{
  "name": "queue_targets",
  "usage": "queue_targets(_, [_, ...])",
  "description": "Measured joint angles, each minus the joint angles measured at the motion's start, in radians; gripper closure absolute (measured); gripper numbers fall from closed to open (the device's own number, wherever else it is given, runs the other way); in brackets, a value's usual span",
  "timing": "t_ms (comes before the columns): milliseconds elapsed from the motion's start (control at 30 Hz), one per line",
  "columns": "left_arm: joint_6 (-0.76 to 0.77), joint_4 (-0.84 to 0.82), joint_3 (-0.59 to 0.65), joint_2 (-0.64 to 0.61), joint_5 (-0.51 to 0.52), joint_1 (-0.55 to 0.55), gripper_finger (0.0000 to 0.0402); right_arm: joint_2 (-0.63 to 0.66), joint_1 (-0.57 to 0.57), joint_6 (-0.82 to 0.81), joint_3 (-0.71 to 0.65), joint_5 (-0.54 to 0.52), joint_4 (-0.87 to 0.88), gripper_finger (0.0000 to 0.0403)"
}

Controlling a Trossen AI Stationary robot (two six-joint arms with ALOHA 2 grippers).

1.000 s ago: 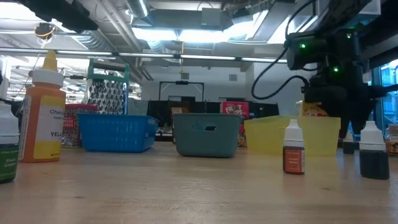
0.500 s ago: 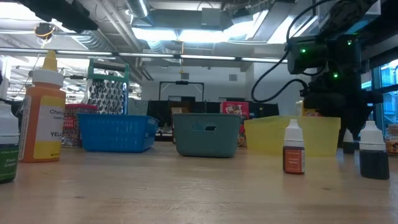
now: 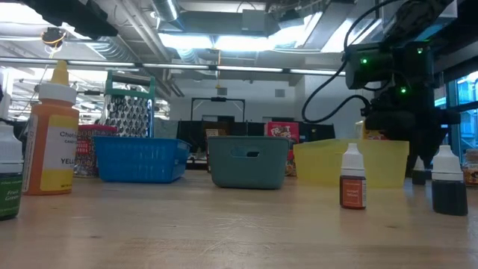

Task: Pick & Place Kitchen Items
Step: Put the small black food coloring into the green bin

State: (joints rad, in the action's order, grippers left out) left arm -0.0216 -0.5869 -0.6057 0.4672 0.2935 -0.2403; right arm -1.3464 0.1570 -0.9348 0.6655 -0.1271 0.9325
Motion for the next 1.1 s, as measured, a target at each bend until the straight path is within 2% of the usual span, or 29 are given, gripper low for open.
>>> queue_targets(1100, [0.000, 0.000, 0.000, 0.000, 0.000, 0.000, 0.0253, 0.000, 0.000, 0.001, 0.000, 0.008, 0.003, 0.0308])
